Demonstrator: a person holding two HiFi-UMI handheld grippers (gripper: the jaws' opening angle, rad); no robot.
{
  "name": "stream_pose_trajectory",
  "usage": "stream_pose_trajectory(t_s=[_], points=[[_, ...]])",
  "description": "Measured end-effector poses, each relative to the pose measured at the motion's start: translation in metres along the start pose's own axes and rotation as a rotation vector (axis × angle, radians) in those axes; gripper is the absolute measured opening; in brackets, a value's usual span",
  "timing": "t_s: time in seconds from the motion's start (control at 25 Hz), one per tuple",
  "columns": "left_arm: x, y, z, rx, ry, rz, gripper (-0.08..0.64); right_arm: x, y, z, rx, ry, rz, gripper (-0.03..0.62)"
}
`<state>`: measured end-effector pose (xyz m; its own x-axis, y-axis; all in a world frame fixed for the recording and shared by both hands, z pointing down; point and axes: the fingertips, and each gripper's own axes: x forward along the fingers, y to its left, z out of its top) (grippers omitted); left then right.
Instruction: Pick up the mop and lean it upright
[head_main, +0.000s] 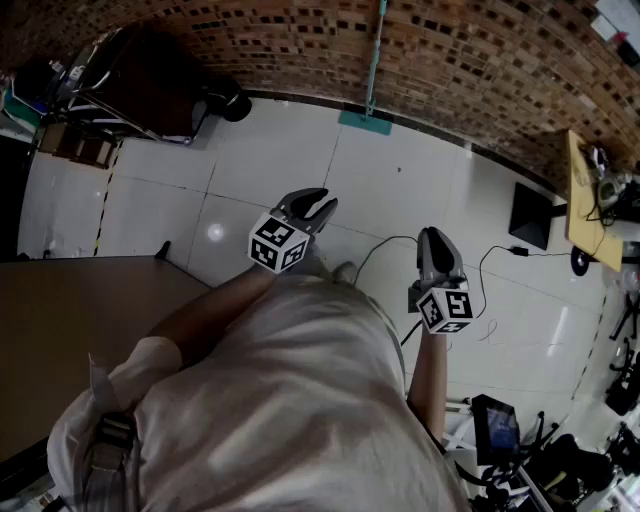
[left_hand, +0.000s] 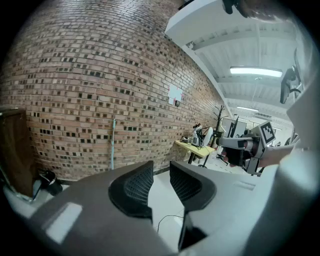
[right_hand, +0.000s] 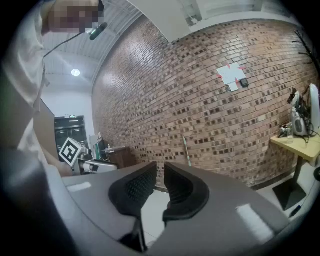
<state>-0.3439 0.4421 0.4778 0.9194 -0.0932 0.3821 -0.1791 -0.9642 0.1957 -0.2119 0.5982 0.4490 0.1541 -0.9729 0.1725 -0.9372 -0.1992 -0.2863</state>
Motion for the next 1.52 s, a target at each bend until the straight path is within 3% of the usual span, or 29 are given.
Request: stream_pose_trajectory(t_s=[0.68, 1.52], points=[[0.014, 0.031, 0.002, -0.08, -0.034, 0.001, 0.104, 0.032, -0.013, 0.0, -0.004, 0.037, -0.019, 0.04], [0.112, 0.182, 0.061, -0.077, 0.036, -0.032, 0.138, 0.201, -0.045, 0.047, -0.014, 0.057, -0.059, 0.04]])
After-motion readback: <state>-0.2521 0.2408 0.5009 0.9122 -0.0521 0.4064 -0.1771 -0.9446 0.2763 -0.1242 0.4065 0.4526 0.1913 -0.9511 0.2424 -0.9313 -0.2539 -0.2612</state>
